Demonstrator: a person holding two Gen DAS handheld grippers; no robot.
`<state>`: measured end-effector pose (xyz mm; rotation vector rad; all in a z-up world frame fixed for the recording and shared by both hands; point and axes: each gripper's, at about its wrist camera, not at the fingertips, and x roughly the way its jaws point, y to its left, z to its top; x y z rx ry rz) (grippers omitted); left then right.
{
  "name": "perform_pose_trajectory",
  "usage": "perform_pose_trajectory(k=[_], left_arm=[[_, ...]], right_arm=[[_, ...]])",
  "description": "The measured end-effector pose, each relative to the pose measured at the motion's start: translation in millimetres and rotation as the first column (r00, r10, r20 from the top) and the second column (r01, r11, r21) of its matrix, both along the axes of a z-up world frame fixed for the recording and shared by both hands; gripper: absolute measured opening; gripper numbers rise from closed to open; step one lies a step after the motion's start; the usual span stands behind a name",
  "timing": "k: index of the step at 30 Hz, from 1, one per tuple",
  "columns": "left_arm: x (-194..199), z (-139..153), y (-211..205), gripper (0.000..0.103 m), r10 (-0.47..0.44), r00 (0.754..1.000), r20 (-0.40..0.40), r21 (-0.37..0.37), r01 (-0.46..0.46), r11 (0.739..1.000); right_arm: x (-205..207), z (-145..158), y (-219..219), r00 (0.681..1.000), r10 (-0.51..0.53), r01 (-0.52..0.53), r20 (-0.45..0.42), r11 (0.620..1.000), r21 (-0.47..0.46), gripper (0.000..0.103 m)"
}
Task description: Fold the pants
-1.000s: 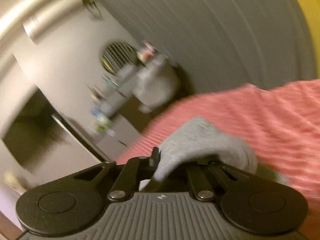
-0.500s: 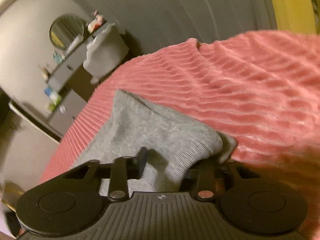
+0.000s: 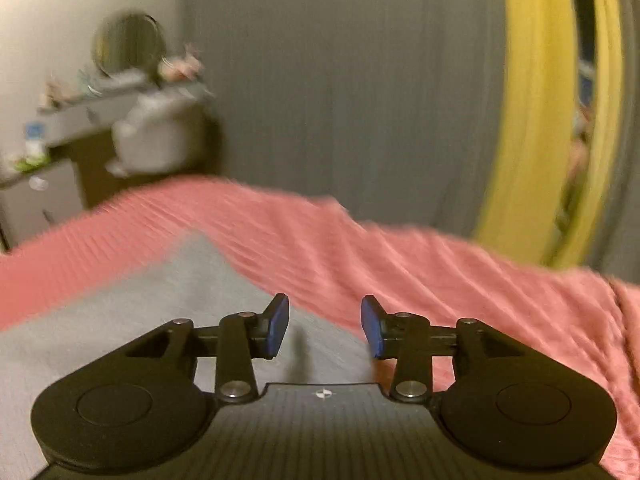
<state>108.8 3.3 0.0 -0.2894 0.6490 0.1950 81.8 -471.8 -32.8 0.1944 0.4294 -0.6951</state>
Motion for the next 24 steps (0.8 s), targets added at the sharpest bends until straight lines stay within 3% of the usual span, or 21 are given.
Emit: perform_pose_trajectory(k=[2,3,5,7,8,9,10,11,12,13,14,16,18,19,21,24], left_arm=[[21,0,-25,0.084,-0.084,0.996,0.021,0.018,0.083,0.996],[30,-1,-38,0.084,-0.126,0.991,0.034,0.030,0.125,0.992],[49,-8,-64,0.085,-0.218,0.975,0.043,0.060,0.215,0.975],[68,-23,-79,0.085,-0.280,0.960,0.003,0.101,0.279,0.955],[77,-35,-81,0.085,-0.290,0.957,-0.031,0.141,0.291,0.946],[83,-43,-81,0.087,-0.288,0.956,-0.054,0.198,0.293,0.935],[85,-49,-78,0.094,-0.305,0.951,-0.041,0.246,0.306,0.920],[84,-53,-73,0.098,-0.325,0.945,-0.016,0.287,0.316,0.904],[84,-56,-67,0.099,-0.331,0.944,-0.003,0.317,0.315,0.895],[85,-58,-61,0.099,-0.335,0.942,0.005,0.326,0.315,0.891],[86,-58,-51,0.100,-0.331,0.943,0.017,0.320,0.309,0.896],[92,-59,-33,0.102,-0.267,0.964,0.016,0.303,0.250,0.920],[101,-60,-4,0.103,-0.200,0.980,0.013,0.202,0.194,0.960],[102,-60,8,0.103,-0.175,0.984,0.024,0.172,0.169,0.970],[102,-61,28,0.103,-0.105,0.994,0.021,0.212,0.098,0.972],[102,-59,65,0.103,0.004,1.000,0.007,0.234,-0.006,0.972]], right_arm=[[26,4,50,0.975,0.224,-0.224,-0.005,0.975,-0.006,0.043],[42,4,79,0.935,0.353,-0.353,-0.017,0.936,-0.004,0.050],[73,-3,141,0.778,0.628,-0.627,-0.034,0.779,0.022,0.063],[91,-15,187,0.626,0.779,-0.779,-0.041,0.627,0.003,0.063],[99,-24,203,0.572,0.818,-0.819,-0.060,0.573,-0.009,0.064],[107,-33,211,0.557,0.824,-0.829,-0.108,0.558,-0.015,0.066],[118,-47,214,0.562,0.804,-0.822,-0.192,0.569,-0.023,0.068],[123,-58,205,0.576,0.789,-0.812,-0.212,0.583,-0.038,0.073],[123,-60,190,0.594,0.786,-0.801,-0.173,0.598,-0.031,0.089],[127,-59,168,0.635,0.757,-0.766,-0.154,0.643,0.009,0.093],[130,-57,150,0.671,0.725,-0.733,-0.154,0.680,0.006,0.093],[130,-65,103,0.760,0.619,-0.643,-0.197,0.760,-0.096,0.099],[126,-70,53,0.785,0.603,-0.612,-0.140,0.791,-0.022,0.099],[123,-69,27,0.820,0.563,-0.563,-0.105,0.826,0.035,0.099],[120,-65,-5,0.877,0.465,-0.464,-0.117,0.885,0.037,0.099],[111,-63,-42,0.914,0.373,-0.379,-0.159,0.925,-0.008,0.099]])
